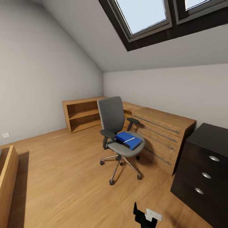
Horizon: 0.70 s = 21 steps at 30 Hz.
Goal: In the bedroom, organize the workspace by keeping the computer under the desk, ensuring the monitor is on the desk, placing the keyboard on the desk next to the monitor, placing the mouse on the desk next to the keyboard, moving the folder from the swivel chair onto the desk next to the mouse, stacking the notebook on top of the folder with the pen on top of the notebook, and positioning the swivel chair next to the desk.
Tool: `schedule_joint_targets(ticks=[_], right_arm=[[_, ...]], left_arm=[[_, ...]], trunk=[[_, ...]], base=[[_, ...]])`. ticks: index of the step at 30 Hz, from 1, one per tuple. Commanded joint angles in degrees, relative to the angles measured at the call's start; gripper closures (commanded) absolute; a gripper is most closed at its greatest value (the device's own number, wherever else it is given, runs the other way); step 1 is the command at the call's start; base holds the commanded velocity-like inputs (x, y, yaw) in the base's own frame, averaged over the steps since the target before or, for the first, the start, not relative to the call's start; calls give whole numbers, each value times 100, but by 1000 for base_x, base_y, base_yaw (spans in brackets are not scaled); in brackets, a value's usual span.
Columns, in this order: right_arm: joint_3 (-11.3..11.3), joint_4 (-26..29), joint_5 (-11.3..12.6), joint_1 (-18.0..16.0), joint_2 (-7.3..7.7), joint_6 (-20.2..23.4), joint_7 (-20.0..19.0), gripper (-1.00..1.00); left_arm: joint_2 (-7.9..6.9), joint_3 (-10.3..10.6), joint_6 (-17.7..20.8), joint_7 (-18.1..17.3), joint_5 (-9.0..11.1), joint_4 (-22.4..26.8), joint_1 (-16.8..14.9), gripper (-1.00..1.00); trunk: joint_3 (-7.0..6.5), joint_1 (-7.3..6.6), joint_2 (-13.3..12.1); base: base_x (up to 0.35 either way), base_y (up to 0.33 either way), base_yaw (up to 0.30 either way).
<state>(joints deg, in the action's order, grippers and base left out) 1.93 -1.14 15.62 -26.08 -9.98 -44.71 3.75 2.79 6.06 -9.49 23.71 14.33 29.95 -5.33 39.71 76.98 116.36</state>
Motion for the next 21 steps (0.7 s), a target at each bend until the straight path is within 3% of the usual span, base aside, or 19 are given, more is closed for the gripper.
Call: schedule_joint_targets(ticks=[1,14,21], right_arm=[[20,-14,-25,-6,-2,-15,25,-100],[23,-18,-26,-3,-2,6,5,-100],[18,-13,-67,-3,-2,-10,9,-100]], left_arm=[[-6,45,-35,39,61,-16,-3,-100],[-6,36,-53,37,78,-52,-3,-100],[8,36,-53,37,78,-59,-3,-100]], trunk=[[-12,-23,-39],[-240,-309,-560],[-361,-463,-841]], base=[[0,0,-235],[0,0,-258],[0,0,-47]])
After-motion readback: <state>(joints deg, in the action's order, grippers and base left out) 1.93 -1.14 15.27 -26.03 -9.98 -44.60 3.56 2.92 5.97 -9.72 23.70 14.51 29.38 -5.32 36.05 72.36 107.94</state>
